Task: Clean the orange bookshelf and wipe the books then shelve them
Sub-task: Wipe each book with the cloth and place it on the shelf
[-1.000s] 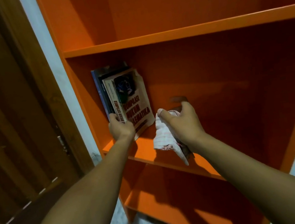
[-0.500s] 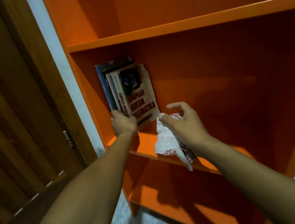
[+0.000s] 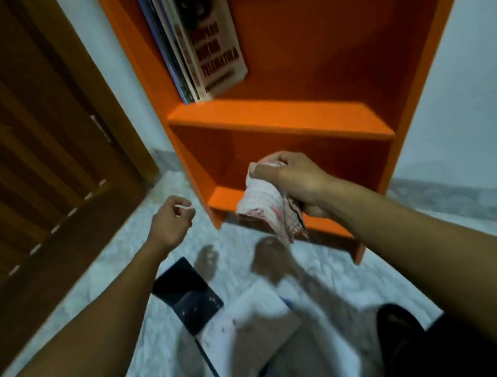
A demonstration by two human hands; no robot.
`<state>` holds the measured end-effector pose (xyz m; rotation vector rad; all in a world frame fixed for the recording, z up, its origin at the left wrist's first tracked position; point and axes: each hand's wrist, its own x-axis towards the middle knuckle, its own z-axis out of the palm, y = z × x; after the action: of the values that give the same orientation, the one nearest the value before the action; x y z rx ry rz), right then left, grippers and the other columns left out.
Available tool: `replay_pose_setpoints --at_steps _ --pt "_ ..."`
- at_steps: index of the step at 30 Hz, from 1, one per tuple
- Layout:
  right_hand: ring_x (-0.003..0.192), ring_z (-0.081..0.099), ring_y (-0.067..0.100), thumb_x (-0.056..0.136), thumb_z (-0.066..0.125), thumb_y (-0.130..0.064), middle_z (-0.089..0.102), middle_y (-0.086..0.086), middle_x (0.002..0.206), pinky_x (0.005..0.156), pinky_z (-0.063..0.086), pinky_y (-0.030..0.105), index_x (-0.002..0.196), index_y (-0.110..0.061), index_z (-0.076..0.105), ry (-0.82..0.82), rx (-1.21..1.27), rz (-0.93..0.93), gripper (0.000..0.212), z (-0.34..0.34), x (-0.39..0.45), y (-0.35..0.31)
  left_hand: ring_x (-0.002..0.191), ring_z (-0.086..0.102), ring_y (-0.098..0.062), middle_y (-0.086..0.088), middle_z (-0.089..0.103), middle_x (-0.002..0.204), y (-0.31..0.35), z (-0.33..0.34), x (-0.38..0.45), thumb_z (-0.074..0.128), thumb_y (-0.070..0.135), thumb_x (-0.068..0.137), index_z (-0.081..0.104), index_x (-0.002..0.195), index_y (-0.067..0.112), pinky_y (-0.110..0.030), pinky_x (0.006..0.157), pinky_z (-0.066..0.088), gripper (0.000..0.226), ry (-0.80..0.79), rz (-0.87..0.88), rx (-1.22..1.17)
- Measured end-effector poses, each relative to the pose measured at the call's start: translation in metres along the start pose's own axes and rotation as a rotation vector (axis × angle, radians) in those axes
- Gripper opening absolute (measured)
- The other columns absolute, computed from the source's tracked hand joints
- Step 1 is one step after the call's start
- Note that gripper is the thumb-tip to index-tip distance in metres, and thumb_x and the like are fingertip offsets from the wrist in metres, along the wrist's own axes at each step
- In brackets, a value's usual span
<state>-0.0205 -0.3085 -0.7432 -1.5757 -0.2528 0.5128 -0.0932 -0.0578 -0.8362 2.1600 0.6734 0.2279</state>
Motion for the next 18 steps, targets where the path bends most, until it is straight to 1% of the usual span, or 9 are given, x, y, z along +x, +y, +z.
replay_pose_setpoints --at_steps 2,4,5,6,8,10,12,14,18 --pt "0.073 0.063 0.02 0.088 0.074 -0.017 0.066 0.01 0.081 0.067 0.05 0.032 0.084 -0.011 0.064 0.002 -0.02 0.022 0.013 0.0 -0.013 0.017 0.081 0.065 -0.027 -0.008 0.064 0.09 -0.037 0.019 -0.023 0.061 0.026 0.097 0.057 0.106 0.016 -0.034 0.068 0.049 0.014 -0.077 -0.091 0.033" --pt "0.072 0.063 0.02 0.088 0.074 -0.017 0.065 0.01 0.082 0.065 0.05 0.031 0.089 -0.01 0.063 -0.008 -0.008 0.053 0.013 -0.001 -0.022 0.034 0.077 0.06 -0.027 -0.008 0.062 0.084 -0.075 0.041 -0.042 0.064 0.022 0.096 0.056 0.107 0.013 -0.035 0.065 0.048 0.016 -0.179 -0.189 0.067" --pt "0.075 0.063 0.022 0.089 0.073 -0.016 0.065 0.011 0.085 0.067 0.05 0.033 0.091 -0.009 0.063 -0.02 -0.007 0.071 0.013 0.0 -0.026 0.041 0.077 0.058 -0.027 -0.008 0.059 0.083 -0.093 0.052 -0.05 0.065 0.017 0.095 0.056 0.109 0.009 -0.039 0.068 0.05 0.019 -0.227 -0.231 0.064" --pt "0.078 0.063 0.024 0.089 0.073 -0.016 0.065 0.011 0.087 0.068 0.05 0.035 0.094 -0.008 0.062 -0.03 -0.017 0.086 0.014 0.0 -0.028 0.049 0.08 0.055 -0.027 -0.008 0.058 0.083 -0.109 0.063 -0.059 0.066 0.013 0.094 0.055 0.109 0.005 -0.044 0.077 0.051 0.02 -0.254 -0.259 0.074" --pt "0.082 0.062 0.028 0.09 0.072 -0.017 0.065 0.011 0.092 0.07 0.052 0.039 0.098 -0.008 0.06 -0.057 -0.051 0.121 0.017 0.001 -0.032 0.066 0.09 0.053 -0.024 -0.011 0.059 0.095 -0.139 0.087 -0.076 0.066 0.005 0.092 0.051 0.105 0.007 -0.043 0.093 0.048 0.019 -0.3 -0.293 0.128" --pt "0.085 0.062 0.031 0.09 0.073 -0.021 0.065 0.021 0.099 0.073 0.054 0.047 0.101 -0.007 0.06 -0.077 -0.084 0.16 0.021 0.003 -0.034 0.082 0.101 0.052 -0.027 -0.024 0.058 0.118 -0.161 0.111 -0.088 0.068 0.003 0.09 0.05 0.112 0.006 -0.041 0.096 0.044 0.029 -0.36 -0.359 0.119" --pt "0.087 0.062 0.032 0.089 0.074 -0.023 0.064 0.027 0.104 0.073 0.055 0.048 0.101 -0.007 0.062 -0.077 -0.109 0.187 0.023 0.004 -0.034 0.098 0.113 0.054 -0.032 -0.02 0.055 0.131 -0.177 0.131 -0.094 0.077 0.019 0.085 0.049 0.13 0.004 -0.038 0.096 0.044 0.055 -0.402 -0.359 0.268" --pt "0.089 0.065 0.033 0.089 0.074 -0.022 0.065 0.022 0.103 0.073 0.055 0.043 0.102 -0.007 0.063 -0.071 -0.116 0.205 0.023 0.005 -0.032 0.111 0.122 0.053 -0.035 -0.017 0.052 0.139 -0.183 0.145 -0.096 0.082 0.033 0.078 0.043 0.141 0.007 -0.039 0.1 0.045 0.079 -0.414 -0.33 0.399" --pt "0.1 0.066 0.039 0.089 0.073 -0.019 0.066 0.023 0.107 0.083 0.057 0.051 0.1 -0.007 0.064 -0.064 -0.116 0.214 0.019 0.0 -0.024 0.124 0.122 0.053 -0.037 -0.012 0.051 0.137 -0.195 0.162 -0.094 0.078 0.046 0.06 0.034 0.143 0.022 -0.049 0.098 0.049 0.097 -0.462 -0.335 0.565"
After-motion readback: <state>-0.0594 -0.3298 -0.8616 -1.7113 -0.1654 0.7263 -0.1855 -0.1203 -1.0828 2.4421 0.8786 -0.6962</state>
